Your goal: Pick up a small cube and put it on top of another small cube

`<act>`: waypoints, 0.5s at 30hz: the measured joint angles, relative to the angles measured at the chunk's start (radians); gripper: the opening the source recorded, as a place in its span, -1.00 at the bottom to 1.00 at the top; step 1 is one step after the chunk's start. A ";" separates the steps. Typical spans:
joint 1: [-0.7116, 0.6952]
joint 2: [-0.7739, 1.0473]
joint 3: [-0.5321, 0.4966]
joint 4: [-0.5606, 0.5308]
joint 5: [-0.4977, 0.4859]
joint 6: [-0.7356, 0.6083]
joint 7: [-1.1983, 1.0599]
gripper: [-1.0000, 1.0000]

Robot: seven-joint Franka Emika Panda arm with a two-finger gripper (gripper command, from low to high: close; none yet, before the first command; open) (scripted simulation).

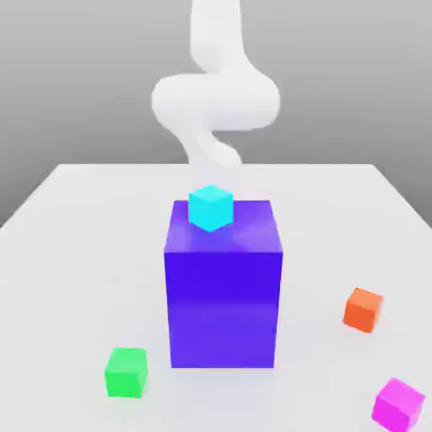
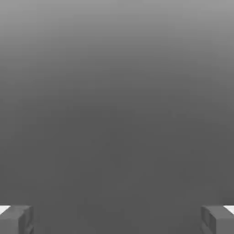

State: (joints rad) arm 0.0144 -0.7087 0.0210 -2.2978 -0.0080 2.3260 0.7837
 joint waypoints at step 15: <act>0.094 0.549 0.129 0.013 -0.074 0.158 -0.080 0.00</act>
State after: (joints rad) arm 0.1086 -0.1593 0.1503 -2.2849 -0.0817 2.4843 0.7032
